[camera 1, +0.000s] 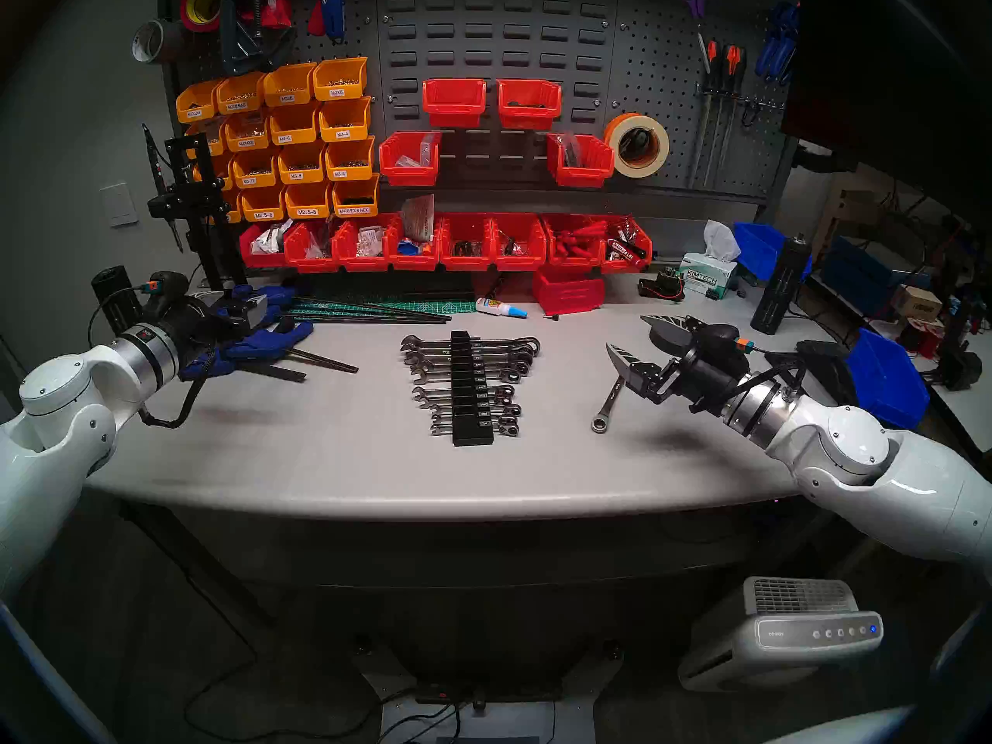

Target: Put the wrenches on the table into the correct slot in the case

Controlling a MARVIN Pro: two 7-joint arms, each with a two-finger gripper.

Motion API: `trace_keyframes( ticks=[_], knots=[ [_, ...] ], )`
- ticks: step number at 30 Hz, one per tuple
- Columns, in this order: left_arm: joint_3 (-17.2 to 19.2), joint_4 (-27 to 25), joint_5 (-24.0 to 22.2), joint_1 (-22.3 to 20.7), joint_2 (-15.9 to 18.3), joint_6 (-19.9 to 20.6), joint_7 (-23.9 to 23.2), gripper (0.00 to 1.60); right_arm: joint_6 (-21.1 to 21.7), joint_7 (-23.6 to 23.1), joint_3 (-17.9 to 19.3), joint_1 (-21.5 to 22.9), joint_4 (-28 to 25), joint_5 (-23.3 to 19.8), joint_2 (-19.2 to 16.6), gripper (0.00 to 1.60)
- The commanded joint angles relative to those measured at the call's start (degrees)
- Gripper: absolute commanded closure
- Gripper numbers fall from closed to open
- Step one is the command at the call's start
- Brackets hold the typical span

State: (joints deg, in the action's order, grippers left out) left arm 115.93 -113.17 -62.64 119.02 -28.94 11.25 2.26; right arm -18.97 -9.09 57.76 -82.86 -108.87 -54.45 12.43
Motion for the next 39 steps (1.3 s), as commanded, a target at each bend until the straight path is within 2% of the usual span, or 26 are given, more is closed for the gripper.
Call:
trace_keyframes(
  ticks=[1, 6, 13, 22, 27, 29, 31, 35, 37, 39],
  knots=[
    [1.41, -0.34, 0.02, -1.19, 0.23, -0.68, 0.04, 0.0, 7.38, -3.5, 3.49, 1.81, -1.63, 6.26, -3.51, 0.0],
    [1.44, -0.35, 0.03, -1.2, 0.2, -0.72, 0.02, 0.0, 12.86, -6.1, 4.83, 1.55, -2.35, 9.6, -4.17, 0.0],
    [1.42, -0.35, 0.03, -1.21, 0.22, -0.69, 0.03, 0.0, 16.86, -9.62, 8.68, 1.27, -2.04, 12.46, -4.84, 0.0],
    [1.41, -0.35, 0.03, -1.21, 0.23, -0.65, 0.04, 0.0, 22.12, -19.25, 13.29, 3.5, -1.34, 16.69, -5.34, 0.0],
    [1.41, -0.35, 0.03, -1.21, 0.22, -0.66, 0.04, 0.0, 23.54, -25.7, 14.7, 4.96, -0.71, 19.7, -5.52, 0.0],
    [1.42, -0.35, 0.03, -1.21, 0.21, -0.67, 0.04, 0.0, 23.79, -26.79, 14.88, 5.27, -0.49, 20.29, -5.57, 0.0],
    [1.42, -0.35, 0.03, -1.21, 0.21, -0.67, 0.04, 0.0, 23.4, -30.32, 15.02, 6.36, 0.53, 23.23, -5.63, 0.0],
    [1.42, -0.35, 0.03, -1.21, 0.22, -0.67, 0.04, 0.0, 22.77, -32.77, 14.71, 7.71, 1.47, 25.58, -5.7, 0.0],
    [1.41, -0.35, 0.03, -1.21, 0.22, -0.66, 0.05, 0.0, 21.28, -35.04, 14.74, 9.19, 2.95, 27.99, -3.22, 0.0],
    [1.41, -0.35, 0.03, -1.21, 0.22, -0.66, 0.05, 0.0, 21.07, -36.01, 14.67, 9.72, 3.31, 28.66, -2.39, 0.0]
  ],
)
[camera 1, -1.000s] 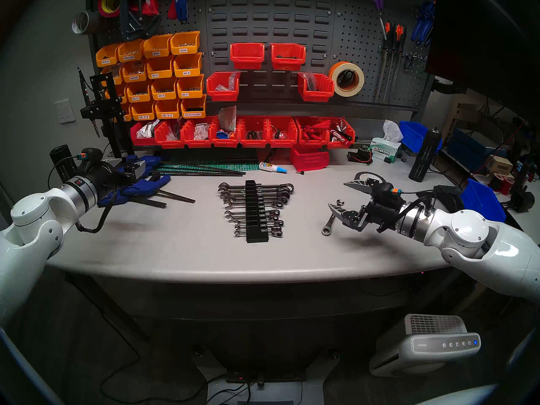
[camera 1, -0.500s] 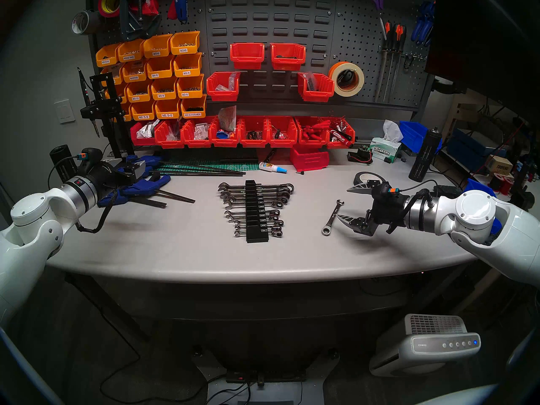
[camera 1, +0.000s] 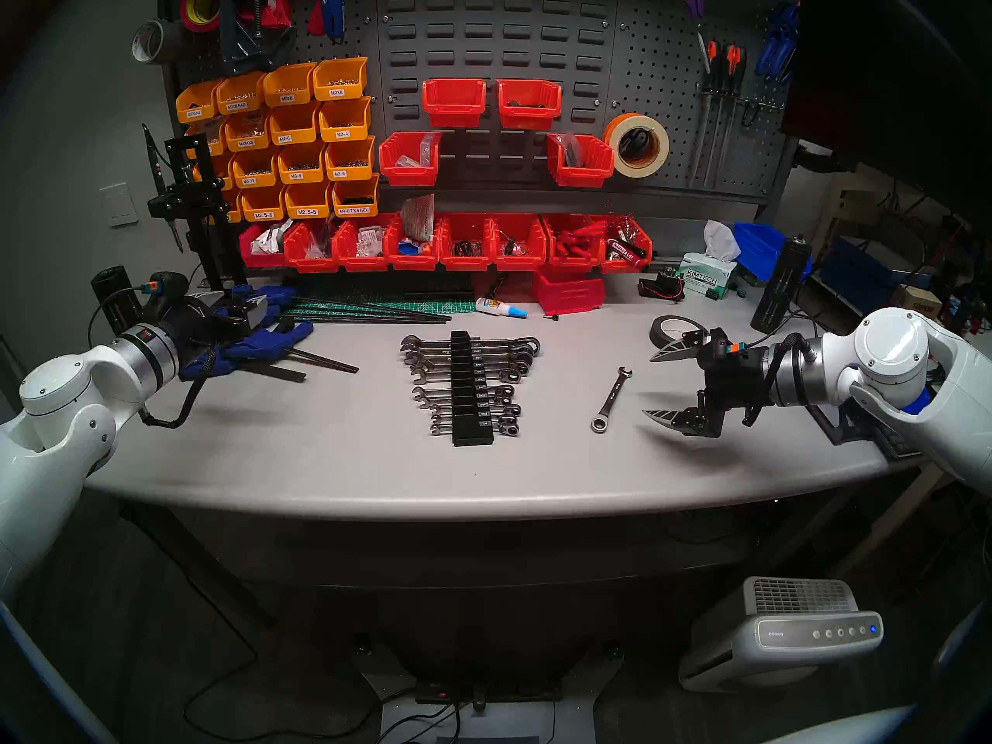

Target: Put the wrenches on the table into the correct slot in the case

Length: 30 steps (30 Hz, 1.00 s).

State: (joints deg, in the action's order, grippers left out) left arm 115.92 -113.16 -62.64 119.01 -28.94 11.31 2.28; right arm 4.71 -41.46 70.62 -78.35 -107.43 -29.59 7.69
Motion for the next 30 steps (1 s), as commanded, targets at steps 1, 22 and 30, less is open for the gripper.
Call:
trace_keyframes(
  ticks=[1, 22, 30],
  knots=[
    [1.42, -0.35, 0.03, -1.21, 0.22, -0.72, 0.03, 0.0, -3.54, -4.22, 1.66, 5.77, 2.28, 5.23, 3.47, 0.0],
    [1.36, -0.35, 0.02, -1.2, 0.27, -0.6, 0.08, 0.0, -9.6, -16.57, -2.03, 16.05, 8.63, 18.71, 19.76, 0.0],
    [1.3, -0.34, 0.01, -1.2, 0.3, -0.52, 0.1, 0.0, -8.95, -21.84, -2.0, 19.99, 10.47, 21.91, 24.89, 0.0]
  ],
)
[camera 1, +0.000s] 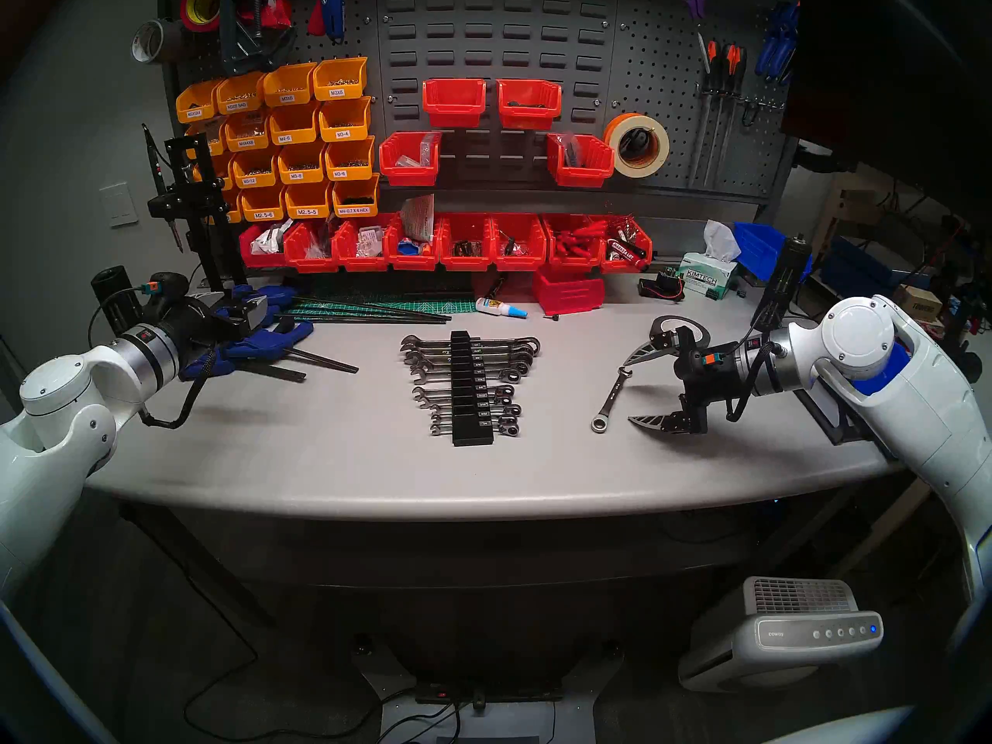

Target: Put the wrenches on the table into the correct slot in the case

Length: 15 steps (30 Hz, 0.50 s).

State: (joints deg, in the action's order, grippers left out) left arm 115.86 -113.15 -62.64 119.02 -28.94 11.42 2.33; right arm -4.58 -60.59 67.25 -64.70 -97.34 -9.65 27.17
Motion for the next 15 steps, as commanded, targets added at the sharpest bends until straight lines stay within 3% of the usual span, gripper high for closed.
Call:
trace_keyframes(
  ticks=[1, 15],
  knots=[
    [1.35, -0.35, 0.02, -1.2, 0.3, -0.62, 0.06, 0.0, 0.39, -3.01, 1.79, 6.12, 0.36, 2.34, 5.96, 0.0],
    [1.3, -0.35, 0.01, -1.24, 0.31, -0.51, 0.1, 0.0, 1.53, -12.45, -0.61, 12.78, 4.81, 10.88, 14.46, 0.0]
  ],
)
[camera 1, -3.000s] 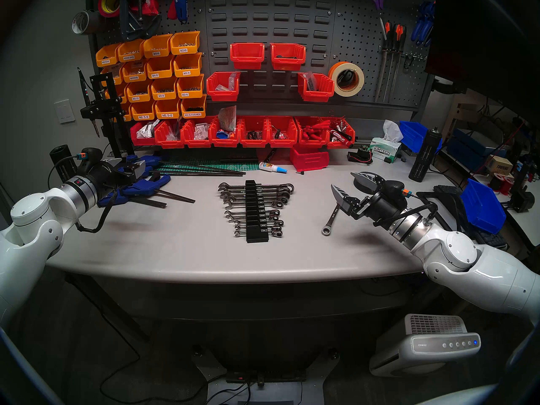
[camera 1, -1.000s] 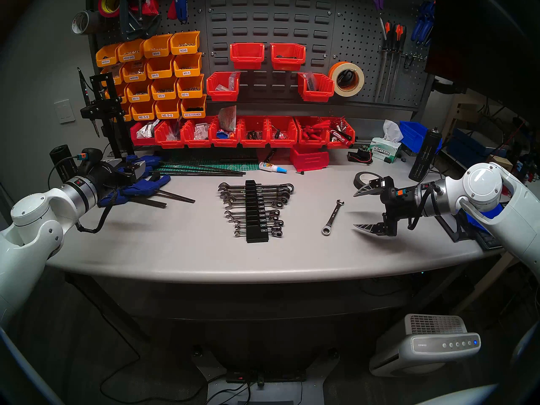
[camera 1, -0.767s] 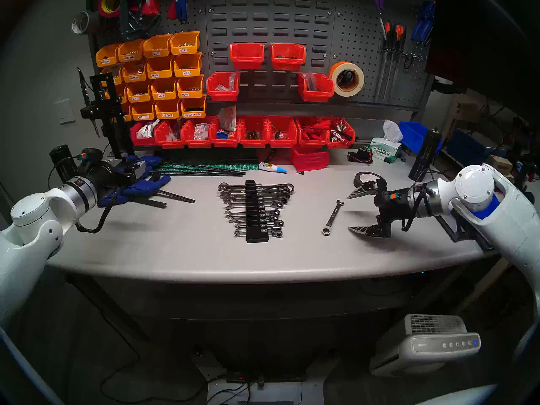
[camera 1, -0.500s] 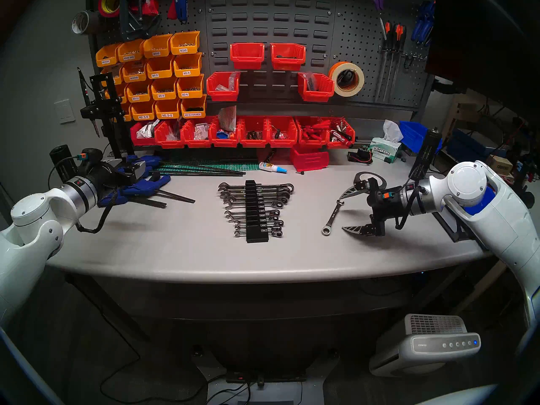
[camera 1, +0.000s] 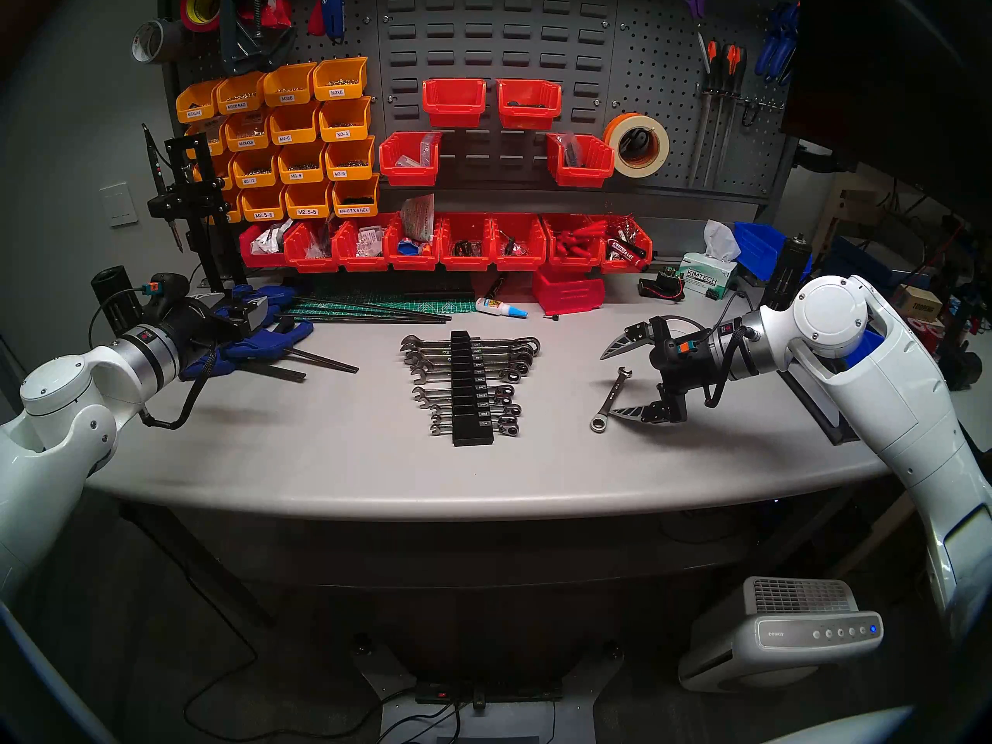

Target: Put the wrenches on the table into the correct slot in the case

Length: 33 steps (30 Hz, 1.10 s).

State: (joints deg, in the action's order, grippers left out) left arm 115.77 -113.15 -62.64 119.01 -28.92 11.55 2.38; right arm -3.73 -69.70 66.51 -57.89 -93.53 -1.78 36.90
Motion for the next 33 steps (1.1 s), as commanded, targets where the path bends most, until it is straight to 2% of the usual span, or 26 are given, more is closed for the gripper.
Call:
trace_keyframes(
  ticks=[1, 14, 21, 22, 24, 25, 26, 27, 28, 31, 32, 33],
  knots=[
    [1.39, -0.36, 0.02, -1.23, 0.3, -0.64, 0.06, 0.0, 0.84, -4.06, -0.09, 6.42, 1.29, 3.44, 5.02, 0.0],
    [1.37, -0.36, 0.02, -1.24, 0.3, -0.57, 0.08, 0.0, 3.62, -15.21, -1.69, 13.17, 6.02, 8.9, 11.9, 0.0],
    [1.39, -0.37, 0.02, -1.26, 0.28, -0.57, 0.08, 0.0, 4.03, -15.3, -4.26, 16.06, 9.3, 11.05, 15.08, 0.02],
    [1.4, -0.37, 0.02, -1.27, 0.28, -0.58, 0.08, 0.0, 4.04, -15.3, -5.54, 17.33, 10.64, 11.64, 15.72, 0.11],
    [1.41, -0.37, 0.02, -1.27, 0.27, -0.59, 0.07, 0.0, 4.06, -15.3, -7.31, 19.13, 12.36, 12.05, 16.35, 0.16],
    [1.41, -0.37, 0.02, -1.27, 0.27, -0.59, 0.07, 0.0, 4.06, -15.3, -7.31, 19.13, 12.36, 12.05, 16.35, 0.16],
    [1.41, -0.37, 0.02, -1.27, 0.27, -0.59, 0.07, 0.0, 3.98, -15.3, -6.98, 18.75, 12.45, 12.31, 16.73, 0.27],
    [1.42, -0.37, 0.02, -1.28, 0.27, -0.59, 0.07, 0.0, 4.01, -15.3, -7.79, 19.55, 13.18, 12.33, 16.95, 0.29],
    [1.42, -0.37, 0.02, -1.28, 0.26, -0.6, 0.07, 0.0, 3.95, -15.3, -8.56, 20.31, 13.91, 12.45, 17.19, 0.41],
    [1.44, -0.38, 0.02, -1.29, 0.25, -0.61, 0.07, 0.0, 3.81, -15.3, -10.72, 22.3, 15.8, 12.23, 17.64, 0.65],
    [1.44, -0.38, 0.02, -1.29, 0.25, -0.62, 0.07, 0.0, 3.7, -15.3, -10.81, 22.31, 16.16, 12.2, 17.85, 0.82],
    [1.45, -0.38, 0.02, -1.29, 0.24, -0.63, 0.06, 0.0, 3.67, -15.3, -11.43, 22.8, 16.64, 12.04, 17.87, 0.84]
  ],
)
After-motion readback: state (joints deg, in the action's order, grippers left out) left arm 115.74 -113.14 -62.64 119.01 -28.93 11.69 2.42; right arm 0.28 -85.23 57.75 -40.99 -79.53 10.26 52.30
